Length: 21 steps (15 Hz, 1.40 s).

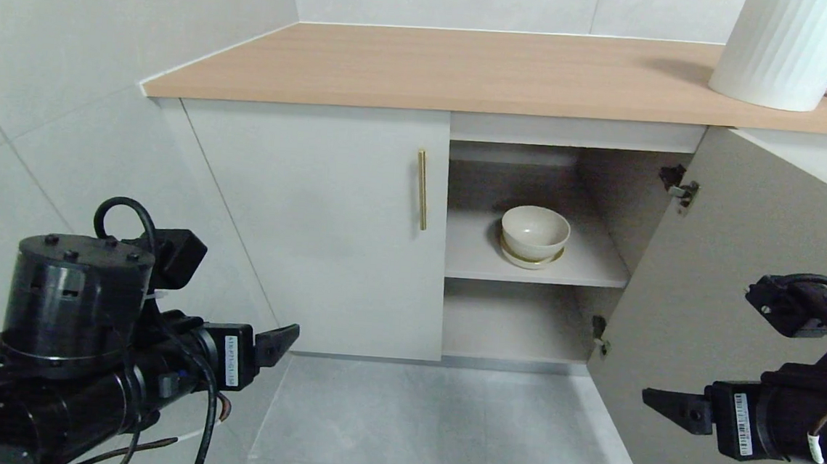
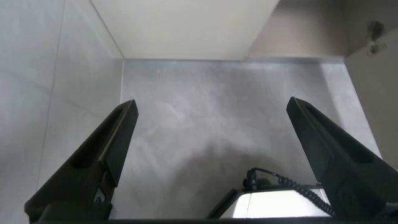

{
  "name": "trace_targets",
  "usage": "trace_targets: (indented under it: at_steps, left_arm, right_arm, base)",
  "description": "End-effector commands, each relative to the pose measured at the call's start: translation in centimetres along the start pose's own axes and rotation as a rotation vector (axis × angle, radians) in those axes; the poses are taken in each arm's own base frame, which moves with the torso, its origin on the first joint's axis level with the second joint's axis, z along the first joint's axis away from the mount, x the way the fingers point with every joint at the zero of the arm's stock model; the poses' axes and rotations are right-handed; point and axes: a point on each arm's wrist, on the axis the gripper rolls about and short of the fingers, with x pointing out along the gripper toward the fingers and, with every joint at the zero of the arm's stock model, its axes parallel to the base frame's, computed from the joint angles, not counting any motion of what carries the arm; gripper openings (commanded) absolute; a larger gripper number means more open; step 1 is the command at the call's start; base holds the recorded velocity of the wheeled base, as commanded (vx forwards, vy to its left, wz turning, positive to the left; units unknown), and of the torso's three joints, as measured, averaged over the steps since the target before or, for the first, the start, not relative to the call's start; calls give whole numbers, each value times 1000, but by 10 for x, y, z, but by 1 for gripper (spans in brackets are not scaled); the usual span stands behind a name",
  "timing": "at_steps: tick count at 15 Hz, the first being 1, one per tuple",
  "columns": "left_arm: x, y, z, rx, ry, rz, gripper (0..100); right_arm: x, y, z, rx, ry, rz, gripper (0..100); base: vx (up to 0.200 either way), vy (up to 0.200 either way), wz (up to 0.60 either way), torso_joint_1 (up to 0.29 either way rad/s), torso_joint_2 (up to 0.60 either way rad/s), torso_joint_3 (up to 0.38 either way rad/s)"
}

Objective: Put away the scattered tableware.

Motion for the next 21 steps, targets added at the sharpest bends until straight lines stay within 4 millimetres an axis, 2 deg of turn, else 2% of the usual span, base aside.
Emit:
trace_targets:
  at_steps: [1, 6, 16, 21]
  left_arm:
    - [0, 0, 0, 0, -1, 0, 100]
    - [0, 0, 0, 0, -1, 0, 100]
    - [-2, 0, 0, 0, -5, -1, 100]
    - [-1, 1, 0, 2, -3, 1, 100]
  right_arm:
    - [3, 1, -1, -6, 14, -4, 100]
    - [4, 1, -2, -8, 19, -8, 100]
    - [3, 0, -2, -7, 15, -10, 100]
    - [-15, -12, -12, 2, 44, -26, 100]
  base:
    - [-200, 0, 0, -2, 2, 2]
    - [-200, 0, 0, 3, 0, 2]
    - [0, 0, 0, 0, 0, 0]
    - [0, -40, 0, 2, 1, 0]
